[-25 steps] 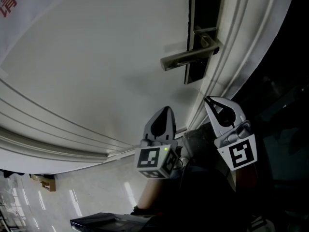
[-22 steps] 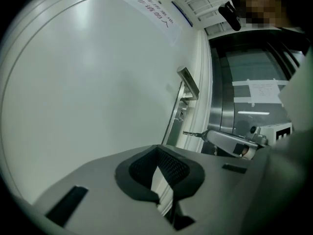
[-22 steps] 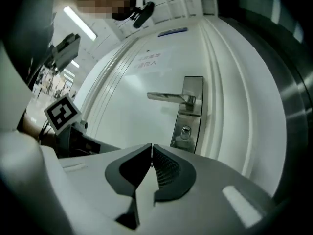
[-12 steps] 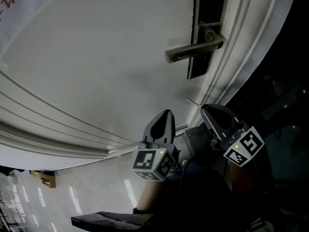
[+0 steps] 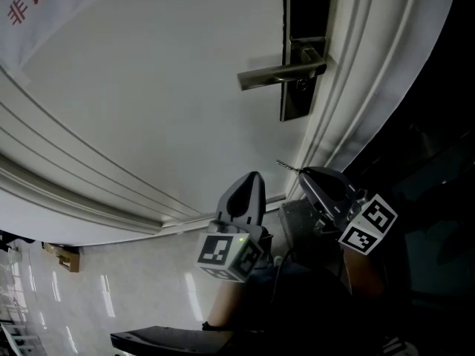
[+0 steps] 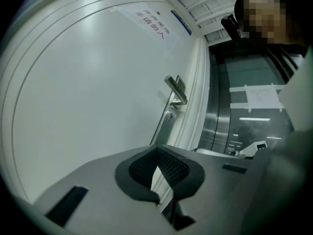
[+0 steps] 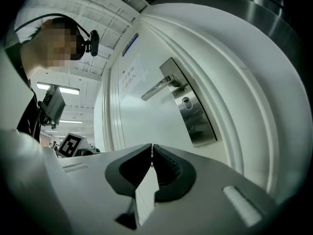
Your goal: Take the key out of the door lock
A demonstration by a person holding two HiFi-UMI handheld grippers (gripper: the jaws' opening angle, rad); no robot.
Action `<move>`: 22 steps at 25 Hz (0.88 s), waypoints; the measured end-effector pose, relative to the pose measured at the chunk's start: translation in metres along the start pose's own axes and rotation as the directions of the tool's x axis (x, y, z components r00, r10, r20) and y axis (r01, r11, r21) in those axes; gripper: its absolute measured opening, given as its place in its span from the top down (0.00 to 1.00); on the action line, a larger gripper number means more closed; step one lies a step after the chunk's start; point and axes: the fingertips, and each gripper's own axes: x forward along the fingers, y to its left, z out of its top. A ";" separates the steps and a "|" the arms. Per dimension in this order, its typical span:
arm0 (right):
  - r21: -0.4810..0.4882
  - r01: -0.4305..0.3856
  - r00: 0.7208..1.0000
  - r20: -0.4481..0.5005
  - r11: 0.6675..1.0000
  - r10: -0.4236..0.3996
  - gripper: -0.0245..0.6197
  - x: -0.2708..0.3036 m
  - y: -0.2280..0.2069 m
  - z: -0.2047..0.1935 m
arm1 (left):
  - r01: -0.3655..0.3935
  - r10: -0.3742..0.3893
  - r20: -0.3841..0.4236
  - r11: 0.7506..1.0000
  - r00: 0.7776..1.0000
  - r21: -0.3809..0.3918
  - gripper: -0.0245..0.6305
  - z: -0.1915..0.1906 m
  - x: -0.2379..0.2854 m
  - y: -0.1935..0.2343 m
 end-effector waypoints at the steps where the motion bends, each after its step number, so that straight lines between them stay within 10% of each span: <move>1: 0.003 -0.006 1.000 0.000 1.000 0.006 0.95 -0.003 0.001 0.000 | 0.004 -0.004 0.005 1.000 1.000 -0.009 0.96 -0.001 -0.002 -0.005; 22: 0.025 -0.003 0.999 0.053 1.000 0.002 0.95 -0.004 0.018 0.001 | 0.024 -0.022 -0.037 0.999 0.999 0.039 0.96 -0.001 -0.012 -0.009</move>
